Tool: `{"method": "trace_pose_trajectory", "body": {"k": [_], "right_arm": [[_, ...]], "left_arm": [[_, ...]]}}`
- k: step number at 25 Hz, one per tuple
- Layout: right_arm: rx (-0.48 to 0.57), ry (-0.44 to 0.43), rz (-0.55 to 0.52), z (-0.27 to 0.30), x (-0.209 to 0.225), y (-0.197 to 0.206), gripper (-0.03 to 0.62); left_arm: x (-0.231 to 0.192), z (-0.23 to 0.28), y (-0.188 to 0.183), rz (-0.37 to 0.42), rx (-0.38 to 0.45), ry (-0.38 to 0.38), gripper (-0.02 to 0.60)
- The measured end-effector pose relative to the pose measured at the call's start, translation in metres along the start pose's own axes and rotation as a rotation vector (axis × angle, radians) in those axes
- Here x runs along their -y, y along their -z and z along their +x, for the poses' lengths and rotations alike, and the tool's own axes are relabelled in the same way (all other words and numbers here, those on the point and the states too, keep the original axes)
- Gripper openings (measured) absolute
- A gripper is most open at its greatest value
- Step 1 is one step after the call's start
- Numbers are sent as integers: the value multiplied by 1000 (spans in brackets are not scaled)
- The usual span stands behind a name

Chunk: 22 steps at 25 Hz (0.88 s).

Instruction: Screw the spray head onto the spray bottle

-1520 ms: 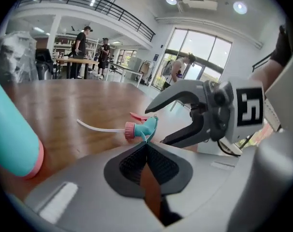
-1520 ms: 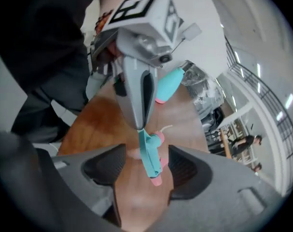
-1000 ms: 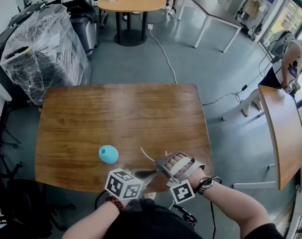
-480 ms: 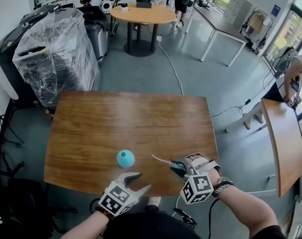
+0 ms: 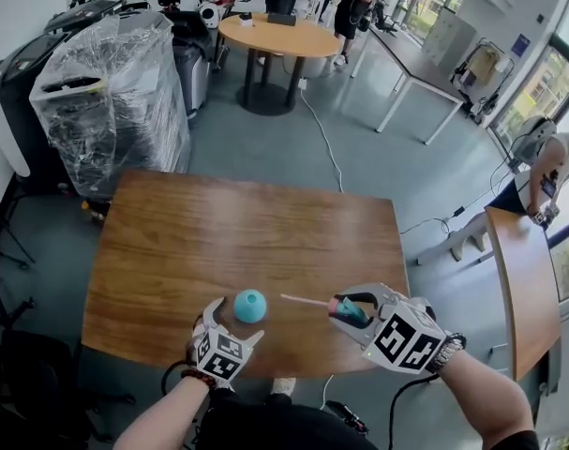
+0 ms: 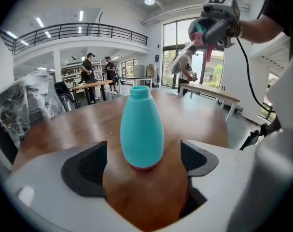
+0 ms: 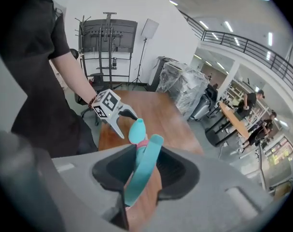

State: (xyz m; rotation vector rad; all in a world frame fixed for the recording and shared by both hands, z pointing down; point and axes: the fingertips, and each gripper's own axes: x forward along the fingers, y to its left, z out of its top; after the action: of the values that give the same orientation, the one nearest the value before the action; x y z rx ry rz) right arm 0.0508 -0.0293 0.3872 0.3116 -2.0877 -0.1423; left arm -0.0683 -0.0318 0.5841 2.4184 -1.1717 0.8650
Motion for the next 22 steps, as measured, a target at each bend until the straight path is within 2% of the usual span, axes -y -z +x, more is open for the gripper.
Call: {"method": "trace_pose_trajectory", "body": {"k": [4,9,10,12,16,18,22], "right_arm": [[-22,-39,-11,-3,-3,-33,120],[-86,-62,-78,8,-8,-62,120],[-102,-65,-92,11,-9,-64,120],[-135,-74,-116,19,-12,-66,120],[-183,-95,-146,35,-18,-67,120],[-194,-101,-153,41,-19,-66,120],[-196,-110,-165,48,-23,-62,120]], "left_arm": [[3,25,1,63,0,40,515],[-2,45,6,92,-7,54,517],[-2,48,8,103,-14,58,509],[-3,53,11,124,-19,67,445],[-5,49,10,165,-30,75,437],[-6,42,6,221,-55,70,434],[-3,24,2,391,-157,58,433]]}}
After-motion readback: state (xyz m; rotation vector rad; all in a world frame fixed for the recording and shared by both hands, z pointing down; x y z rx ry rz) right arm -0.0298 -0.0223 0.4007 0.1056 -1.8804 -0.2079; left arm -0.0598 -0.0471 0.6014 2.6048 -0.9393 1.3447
